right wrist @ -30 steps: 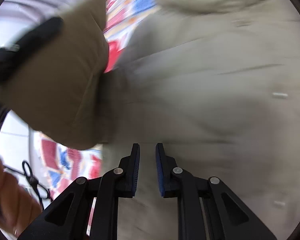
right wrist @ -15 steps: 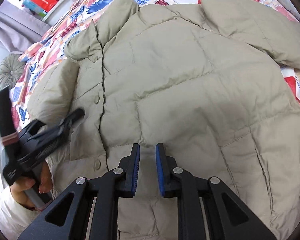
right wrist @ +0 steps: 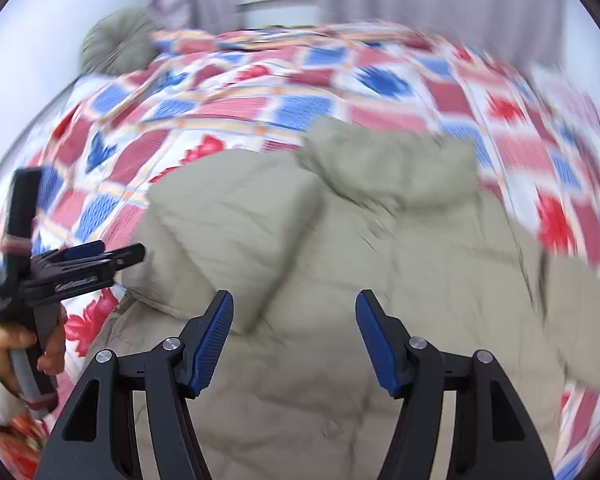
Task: Fold large clothes
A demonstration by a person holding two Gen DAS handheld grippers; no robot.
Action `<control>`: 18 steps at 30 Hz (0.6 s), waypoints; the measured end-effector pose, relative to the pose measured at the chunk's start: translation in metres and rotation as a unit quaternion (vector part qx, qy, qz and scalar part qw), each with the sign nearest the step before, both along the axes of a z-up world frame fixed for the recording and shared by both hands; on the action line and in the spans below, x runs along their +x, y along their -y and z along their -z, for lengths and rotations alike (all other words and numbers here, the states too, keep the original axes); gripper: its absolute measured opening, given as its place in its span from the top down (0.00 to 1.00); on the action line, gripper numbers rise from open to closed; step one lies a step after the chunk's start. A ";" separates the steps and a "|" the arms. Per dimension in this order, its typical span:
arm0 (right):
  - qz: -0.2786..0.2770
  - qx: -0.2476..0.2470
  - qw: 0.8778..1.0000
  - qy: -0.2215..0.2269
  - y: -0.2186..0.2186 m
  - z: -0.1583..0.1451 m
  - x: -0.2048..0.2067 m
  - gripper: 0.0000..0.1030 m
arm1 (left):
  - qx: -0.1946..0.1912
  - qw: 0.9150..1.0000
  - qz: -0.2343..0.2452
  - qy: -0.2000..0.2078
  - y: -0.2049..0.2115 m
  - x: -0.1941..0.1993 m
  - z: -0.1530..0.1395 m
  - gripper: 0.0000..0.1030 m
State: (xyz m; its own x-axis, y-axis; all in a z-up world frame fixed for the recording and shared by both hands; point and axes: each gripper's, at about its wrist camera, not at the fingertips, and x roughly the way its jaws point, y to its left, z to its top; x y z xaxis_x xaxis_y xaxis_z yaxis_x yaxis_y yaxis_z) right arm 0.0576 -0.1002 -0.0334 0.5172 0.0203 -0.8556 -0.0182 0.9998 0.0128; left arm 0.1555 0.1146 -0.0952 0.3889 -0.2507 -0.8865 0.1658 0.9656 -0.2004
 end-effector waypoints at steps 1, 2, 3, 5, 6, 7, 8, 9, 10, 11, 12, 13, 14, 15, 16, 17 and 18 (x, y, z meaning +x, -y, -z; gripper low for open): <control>-0.018 -0.021 1.000 0.002 -0.016 0.001 0.006 0.34 | 0.005 1.000 -0.008 -0.013 -0.007 0.004 0.011 0.17; -0.043 -0.046 0.998 0.003 -0.036 0.005 0.014 0.34 | 0.013 1.000 -0.008 -0.022 -0.010 0.006 0.021 0.29; -0.062 -0.071 0.996 0.004 -0.053 0.011 0.021 0.34 | 0.021 0.999 -0.004 -0.033 -0.011 0.008 0.031 0.32; -0.086 -0.140 0.986 0.009 -0.084 0.027 0.034 0.34 | 0.024 0.999 0.000 -0.032 -0.012 0.007 0.040 0.32; -0.094 -0.166 0.982 0.006 -0.093 0.036 0.041 0.34 | 0.027 0.999 0.003 -0.029 -0.011 0.005 0.042 0.32; -0.099 -0.185 0.978 -0.001 -0.101 0.046 0.048 0.34 | 0.032 0.999 0.007 -0.025 -0.010 0.005 0.043 0.32; -0.100 -0.195 0.976 -0.010 -0.105 0.054 0.055 0.34 | 0.035 0.999 0.008 -0.022 -0.009 0.005 0.044 0.32; -0.091 -0.198 0.976 -0.013 -0.102 0.059 0.061 0.34 | 0.038 0.999 0.009 -0.021 -0.008 0.005 0.045 0.32; -0.071 -0.202 0.977 -0.007 -0.095 0.059 0.064 0.36 | 0.040 0.999 0.009 -0.020 -0.007 0.006 0.046 0.32; -0.031 -0.203 0.979 0.006 -0.080 0.054 0.065 0.36 | 0.042 0.999 0.010 -0.019 -0.007 0.005 0.046 0.32; 0.014 -0.194 0.981 0.014 -0.062 0.048 0.065 0.35 | 0.044 0.999 0.011 -0.018 -0.006 0.005 0.046 0.32; 0.069 -0.168 0.983 0.017 -0.036 0.042 0.061 0.35 | 0.047 0.999 0.013 -0.016 -0.006 0.005 0.046 0.32; 0.117 -0.131 0.984 0.013 -0.008 0.037 0.056 0.35 | 0.049 0.999 0.015 -0.015 -0.005 0.005 0.046 0.32; 0.163 -0.084 0.983 0.004 0.021 0.036 0.049 0.35 | 0.050 0.998 0.016 -0.015 -0.003 0.008 0.044 0.32; 0.202 -0.043 0.978 -0.006 0.046 0.037 0.042 0.35 | 0.049 0.999 0.017 -0.016 -0.003 0.009 0.045 0.32; 0.240 0.006 0.971 -0.018 0.075 0.039 0.031 0.35 | 0.048 0.999 0.018 -0.018 -0.005 0.007 0.042 0.32; 0.256 0.042 0.966 -0.023 0.091 0.040 0.020 0.35 | 0.046 0.999 0.018 -0.023 -0.006 0.009 0.040 0.32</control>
State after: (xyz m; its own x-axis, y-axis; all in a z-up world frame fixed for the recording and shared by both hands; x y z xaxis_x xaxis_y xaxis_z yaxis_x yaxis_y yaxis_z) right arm 0.0780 -0.1911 -0.0730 0.4398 -0.1582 -0.8841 0.4805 0.8731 0.0827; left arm 0.1640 0.1206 -0.1354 0.3403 -0.1801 -0.9229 0.1928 0.9740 -0.1190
